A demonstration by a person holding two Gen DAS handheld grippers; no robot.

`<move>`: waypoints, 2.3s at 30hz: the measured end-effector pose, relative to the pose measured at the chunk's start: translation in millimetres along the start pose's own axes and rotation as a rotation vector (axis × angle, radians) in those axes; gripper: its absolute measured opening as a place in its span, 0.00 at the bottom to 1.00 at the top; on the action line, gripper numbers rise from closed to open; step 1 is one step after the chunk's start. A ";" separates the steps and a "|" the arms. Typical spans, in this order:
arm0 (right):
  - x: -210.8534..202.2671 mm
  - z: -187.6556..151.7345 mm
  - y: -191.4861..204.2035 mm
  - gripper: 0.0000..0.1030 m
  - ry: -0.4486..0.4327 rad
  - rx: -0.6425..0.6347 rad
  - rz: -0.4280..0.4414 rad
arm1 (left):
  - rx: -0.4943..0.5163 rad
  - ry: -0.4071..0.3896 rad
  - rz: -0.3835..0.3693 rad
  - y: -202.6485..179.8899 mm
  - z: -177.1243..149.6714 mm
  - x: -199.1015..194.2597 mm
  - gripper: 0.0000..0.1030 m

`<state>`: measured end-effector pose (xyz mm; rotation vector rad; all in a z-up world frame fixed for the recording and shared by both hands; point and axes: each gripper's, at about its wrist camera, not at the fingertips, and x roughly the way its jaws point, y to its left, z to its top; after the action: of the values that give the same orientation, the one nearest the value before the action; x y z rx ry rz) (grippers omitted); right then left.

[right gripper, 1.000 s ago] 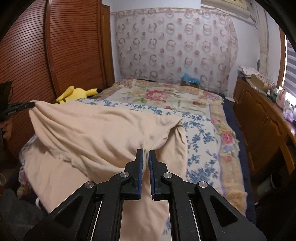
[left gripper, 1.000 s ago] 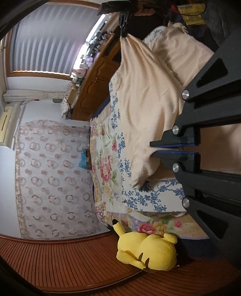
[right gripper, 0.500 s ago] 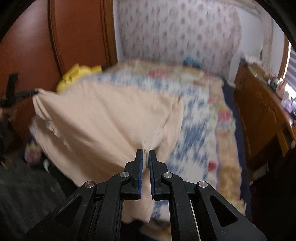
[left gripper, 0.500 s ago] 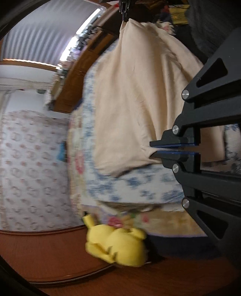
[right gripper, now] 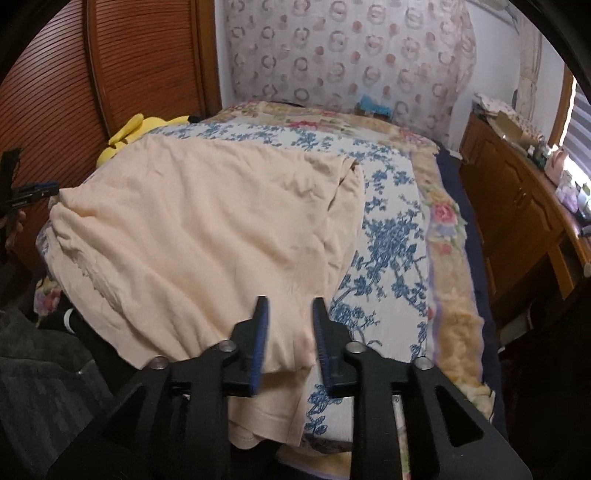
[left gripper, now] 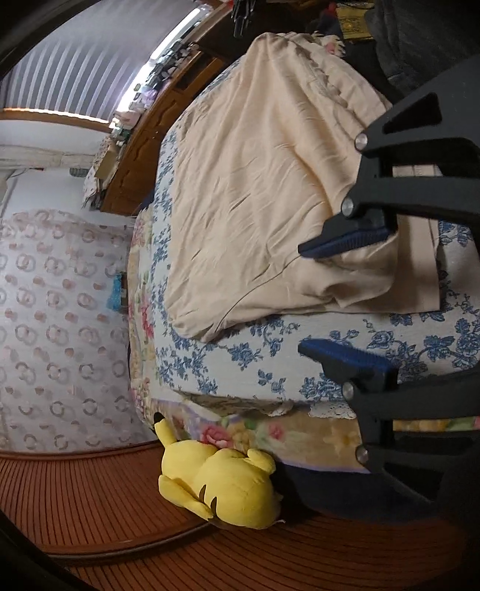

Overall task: Fold small clothes
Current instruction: 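Open both grippers to release the folded hem onto the shirt, then grasp the shirt edge with the left gripper and lift it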

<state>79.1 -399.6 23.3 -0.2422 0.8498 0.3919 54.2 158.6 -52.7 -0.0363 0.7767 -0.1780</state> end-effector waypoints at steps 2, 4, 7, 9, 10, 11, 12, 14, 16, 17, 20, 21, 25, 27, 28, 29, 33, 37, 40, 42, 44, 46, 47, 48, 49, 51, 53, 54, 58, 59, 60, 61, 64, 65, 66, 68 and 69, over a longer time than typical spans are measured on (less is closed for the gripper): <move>-1.9 3.0 1.9 0.39 -0.022 0.005 0.003 | -0.020 0.010 -0.002 2.4 -1.2 5.7 0.55; -1.1 7.2 7.1 0.42 -0.043 0.010 0.019 | -0.033 0.031 0.001 3.6 -4.2 14.4 0.55; 2.5 11.7 16.9 0.47 -0.062 0.015 0.061 | -0.034 0.055 0.008 1.5 -10.2 22.5 0.55; 8.5 16.0 28.2 0.49 -0.070 0.002 0.079 | -0.042 0.067 0.010 1.4 -13.3 27.1 0.55; 11.4 17.6 33.8 0.51 -0.075 -0.007 0.080 | -0.046 0.072 0.015 1.1 -15.3 29.0 0.55; 15.0 19.8 40.2 0.52 -0.081 -0.014 0.081 | -0.048 0.077 0.016 0.8 -17.1 30.3 0.55; 17.7 21.8 44.3 0.52 -0.084 -0.015 0.087 | -0.051 0.081 0.017 0.6 -18.8 31.8 0.55; 25.9 25.2 55.1 0.53 -0.087 -0.021 0.106 | -0.056 0.091 0.022 -0.7 -23.2 34.7 0.55; 32.6 27.3 62.4 0.53 -0.087 -0.030 0.115 | -0.056 0.099 0.020 -2.8 -26.8 36.1 0.55; 38.3 28.8 67.9 0.53 -0.081 -0.037 0.125 | -0.055 0.101 0.018 -4.1 -28.5 36.4 0.55; 52.8 30.7 78.0 0.55 -0.064 -0.044 0.142 | -0.057 0.106 0.016 -7.3 -33.9 37.1 0.55; 55.8 30.6 80.3 0.56 -0.060 -0.045 0.144 | -0.056 0.102 0.020 -8.5 -35.1 37.0 0.55; 72.6 30.8 90.8 0.58 -0.037 -0.045 0.152 | -0.084 0.071 0.032 -8.8 -40.5 32.8 0.55; 80.7 29.5 95.6 0.58 -0.026 -0.049 0.153 | -0.089 0.063 0.038 -10.2 -41.7 31.8 0.55; 84.0 29.0 97.5 0.58 -0.021 -0.052 0.150 | -0.089 0.059 0.040 -11.3 -43.1 30.9 0.55; 86.7 28.6 99.3 0.58 -0.017 -0.054 0.147 | -0.090 0.054 0.041 -12.2 -44.1 30.3 0.48; 99.0 25.5 100.7 0.58 0.006 -0.052 0.134 | -0.097 0.044 0.037 -15.5 -47.7 27.2 0.38; 102.5 20.4 104.8 0.62 -0.012 -0.067 0.110 | -0.113 0.030 0.028 -17.5 -51.3 23.1 0.28; 103.5 16.8 109.4 0.69 -0.033 -0.081 0.087 | -0.127 0.027 0.012 -16.8 -53.6 21.4 0.08; 104.9 16.9 107.6 0.73 -0.037 -0.066 0.081 | -0.129 0.022 0.000 -18.5 -52.0 19.2 0.06; 105.7 18.1 107.4 0.74 -0.031 -0.067 0.084 | -0.131 0.001 -0.034 -23.1 -46.1 13.3 0.05; 105.5 18.9 106.5 0.74 -0.022 -0.068 0.086 | -0.125 -0.021 -0.075 -30.7 -38.5 6.1 0.05; 105.3 19.6 106.0 0.74 -0.014 -0.067 0.086 | -0.112 -0.038 -0.093 -37.0 -32.5 1.2 0.05; 104.6 20.1 105.4 0.74 -0.009 -0.066 0.087 | -0.104 -0.047 -0.103 -41.4 -28.5 -2.0 0.05; 103.0 20.3 103.9 0.73 -0.006 -0.060 0.092 | -0.090 -0.059 -0.127 -48.5 -21.3 -5.8 0.05; 97.6 19.9 98.6 0.72 -0.013 -0.034 0.116 | -0.071 -0.080 -0.161 -59.5 -8.1 -10.8 0.05; 89.5 19.0 91.8 0.72 -0.025 -0.011 0.128 | -0.039 -0.096 -0.190 -74.3 6.9 -13.0 0.05; 84.9 18.1 87.4 0.72 -0.032 -0.001 0.128 | -0.021 -0.103 -0.208 -83.4 15.2 -12.6 0.05; 72.7 14.1 73.1 0.72 -0.043 0.033 0.128 | 0.040 -0.109 -0.249 -111.3 38.6 -5.8 0.05; 69.5 11.8 67.1 0.72 -0.045 0.043 0.120 | 0.054 -0.110 -0.257 -117.7 42.5 -4.4 0.05; 67.3 10.2 63.8 0.72 -0.046 0.048 0.116 | 0.071 -0.108 -0.269 -126.1 47.8 -1.8 0.05; 64.5 7.8 57.6 0.72 -0.048 0.059 0.111 | 0.082 -0.107 -0.276 -131.7 51.0 -0.6 0.05; 55.9 0.7 43.2 0.72 -0.060 0.092 0.103 | 0.118 -0.100 -0.304 -151.0 63.1 4.4 0.05; 54.1 -0.7 39.5 0.72 -0.064 0.101 0.103 | 0.131 -0.096 -0.322 -158.4 68.1 6.1 0.05; 51.5 -2.7 36.4 0.72 -0.069 0.111 0.103 | 0.144 -0.095 -0.335 -166.4 73.1 7.0 0.05; 44.8 -6.4 28.4 0.72 -0.080 0.131 0.110 | 0.174 -0.094 -0.360 -183.6 78.3 6.3 0.05; 41.6 -8.7 25.2 0.72 -0.085 0.137 0.109 | 0.190 -0.092 -0.376 -192.9 82.2 6.2 0.05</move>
<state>87.2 -370.0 -15.5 -0.0523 0.8043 0.4407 87.9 -35.0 20.5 -0.0099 0.6525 -0.6020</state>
